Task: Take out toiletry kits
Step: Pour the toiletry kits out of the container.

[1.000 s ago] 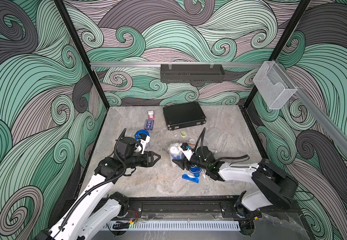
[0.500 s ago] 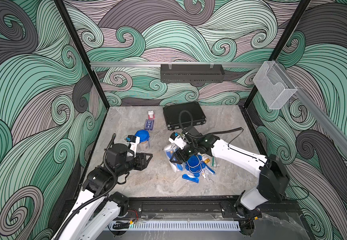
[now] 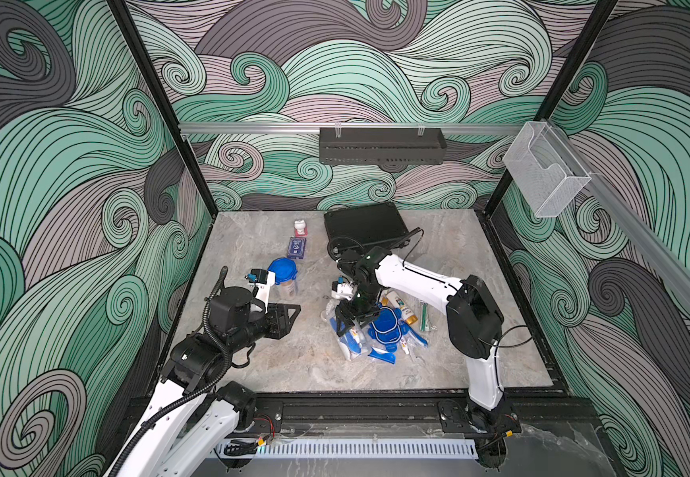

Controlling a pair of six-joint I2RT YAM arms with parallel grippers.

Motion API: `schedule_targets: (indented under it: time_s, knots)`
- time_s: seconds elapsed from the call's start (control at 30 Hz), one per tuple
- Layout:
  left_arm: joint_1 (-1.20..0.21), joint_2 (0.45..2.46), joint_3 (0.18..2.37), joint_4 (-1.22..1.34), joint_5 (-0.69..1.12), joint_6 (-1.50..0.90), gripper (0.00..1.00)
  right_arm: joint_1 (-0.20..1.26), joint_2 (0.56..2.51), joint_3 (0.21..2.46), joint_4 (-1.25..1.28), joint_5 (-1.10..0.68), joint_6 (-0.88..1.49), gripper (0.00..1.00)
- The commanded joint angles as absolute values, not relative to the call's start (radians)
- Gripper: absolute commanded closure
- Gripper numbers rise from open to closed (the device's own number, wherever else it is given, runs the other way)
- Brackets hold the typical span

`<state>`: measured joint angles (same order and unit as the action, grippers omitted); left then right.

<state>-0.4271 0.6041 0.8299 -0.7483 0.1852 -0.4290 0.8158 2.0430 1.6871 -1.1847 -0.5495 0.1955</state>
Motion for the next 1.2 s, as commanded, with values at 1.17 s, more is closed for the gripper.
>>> schedule_targets:
  time_s: [1.17]
  knots:
    - [-0.420, 0.639, 0.856, -0.722, 0.251, -0.418, 0.39, 0.723, 1.915, 1.037, 0.968, -0.723, 2.054, 0.50]
